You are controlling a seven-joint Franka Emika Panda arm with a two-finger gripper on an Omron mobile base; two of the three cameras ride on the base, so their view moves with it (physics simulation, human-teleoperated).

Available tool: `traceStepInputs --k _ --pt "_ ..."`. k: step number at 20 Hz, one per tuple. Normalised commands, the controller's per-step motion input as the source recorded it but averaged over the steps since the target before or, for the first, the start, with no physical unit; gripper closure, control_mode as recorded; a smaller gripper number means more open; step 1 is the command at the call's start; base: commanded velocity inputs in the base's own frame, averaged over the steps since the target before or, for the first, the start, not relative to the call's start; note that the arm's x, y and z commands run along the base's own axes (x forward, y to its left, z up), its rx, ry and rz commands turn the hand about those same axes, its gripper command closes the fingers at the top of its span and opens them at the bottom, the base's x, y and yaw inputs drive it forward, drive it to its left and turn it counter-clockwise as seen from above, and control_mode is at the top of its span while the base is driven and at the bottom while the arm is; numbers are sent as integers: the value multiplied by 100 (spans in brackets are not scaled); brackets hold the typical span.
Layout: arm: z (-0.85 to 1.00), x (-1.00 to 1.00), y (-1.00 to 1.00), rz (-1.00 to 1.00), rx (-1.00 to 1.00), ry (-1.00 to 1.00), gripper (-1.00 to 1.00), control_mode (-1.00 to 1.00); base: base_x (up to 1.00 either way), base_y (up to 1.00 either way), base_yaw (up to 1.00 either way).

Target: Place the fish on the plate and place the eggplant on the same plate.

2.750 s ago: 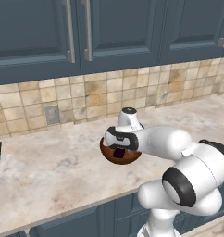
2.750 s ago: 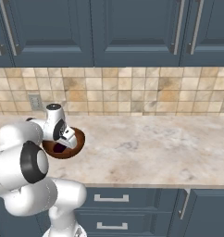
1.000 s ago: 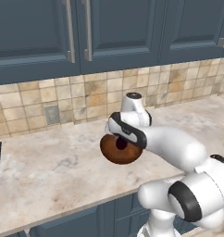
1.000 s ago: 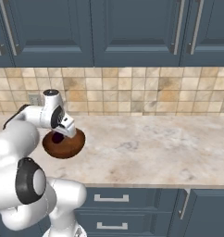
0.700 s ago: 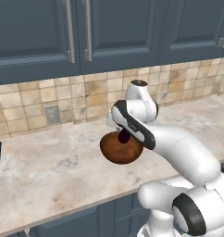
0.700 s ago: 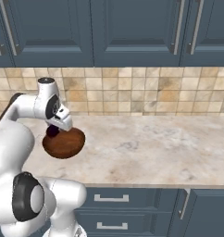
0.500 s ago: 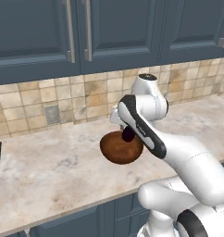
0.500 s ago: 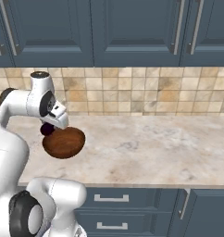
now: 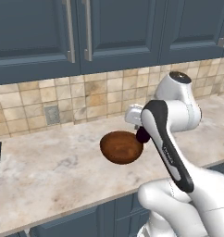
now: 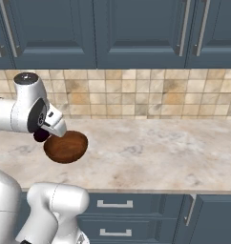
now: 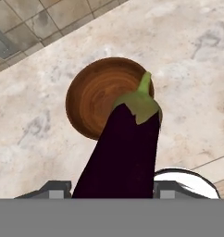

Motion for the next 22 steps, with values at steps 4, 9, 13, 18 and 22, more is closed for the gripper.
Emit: traceStepInputs --k 4,9,13,18,22 --pt "6 -2 -1 0 0 0 100 -100 0 0 0" --pt "0 0 0 0 0 0 100 -100 0 0 0" --pt "0 -13 0 0 0 -2 100 100 -44 0 0" --pt "0 0 0 0 0 0 100 100 -97 65 1" --pt "0 0 0 0 0 0 100 100 -58 100 4"
